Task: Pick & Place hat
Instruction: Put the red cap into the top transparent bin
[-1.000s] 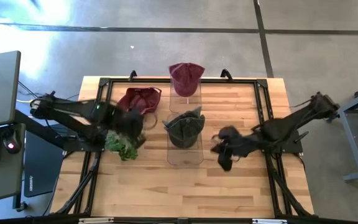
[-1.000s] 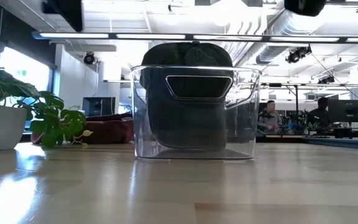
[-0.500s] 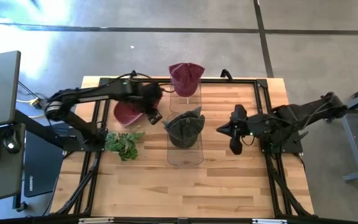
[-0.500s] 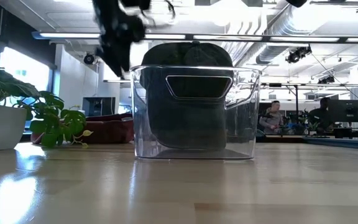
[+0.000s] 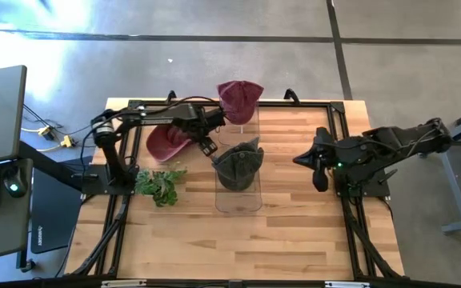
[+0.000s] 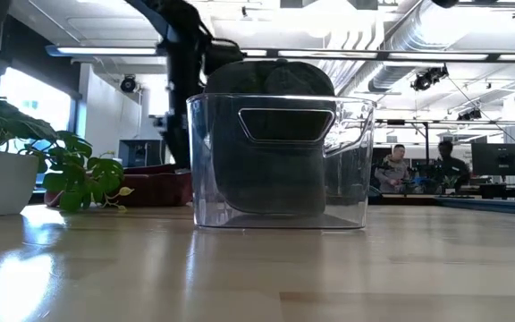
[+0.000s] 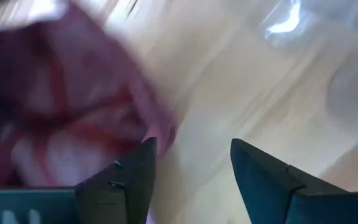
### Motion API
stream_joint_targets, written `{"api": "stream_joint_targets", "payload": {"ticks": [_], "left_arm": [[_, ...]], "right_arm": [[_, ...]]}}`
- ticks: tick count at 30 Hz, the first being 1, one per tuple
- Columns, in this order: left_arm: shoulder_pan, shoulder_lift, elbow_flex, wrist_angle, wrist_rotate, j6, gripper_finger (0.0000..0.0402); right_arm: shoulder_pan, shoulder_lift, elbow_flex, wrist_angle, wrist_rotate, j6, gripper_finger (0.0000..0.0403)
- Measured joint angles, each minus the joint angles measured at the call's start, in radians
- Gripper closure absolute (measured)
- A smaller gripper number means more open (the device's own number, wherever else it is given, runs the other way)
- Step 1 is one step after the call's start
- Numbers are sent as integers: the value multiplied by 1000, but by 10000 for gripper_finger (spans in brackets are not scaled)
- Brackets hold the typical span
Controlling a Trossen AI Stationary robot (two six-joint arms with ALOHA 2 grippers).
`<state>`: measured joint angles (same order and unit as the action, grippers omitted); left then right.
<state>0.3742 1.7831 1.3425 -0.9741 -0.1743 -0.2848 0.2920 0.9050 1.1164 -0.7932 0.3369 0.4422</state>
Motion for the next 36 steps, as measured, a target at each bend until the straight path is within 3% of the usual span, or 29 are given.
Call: {"api": "stream_joint_targets", "payload": {"ticks": [6, 15, 23, 28, 31, 36], "left_arm": [[54, 36, -35, 82, 20, 42, 269], [95, 29, -80, 53, 44, 157, 391], [99, -132, -46, -89, 91, 239, 398], [115, -298, 76, -184, 128, 281, 400], [124, -368, 186, -180, 237, 294, 400], [129, -411, 401, -147, 431, 304, 401]], "right_arm": [[0, -32, 0, 1, 77, 64, 396], [0, -35, 0, 36, 100, 145, 392], [0, -34, 0, 194, 153, 67, 391], [0, -34, 0, 311, 229, -64, 391], [-17, -34, 0, 354, 264, -123, 391], [-64, -37, 1, 426, 229, -226, 390]]}}
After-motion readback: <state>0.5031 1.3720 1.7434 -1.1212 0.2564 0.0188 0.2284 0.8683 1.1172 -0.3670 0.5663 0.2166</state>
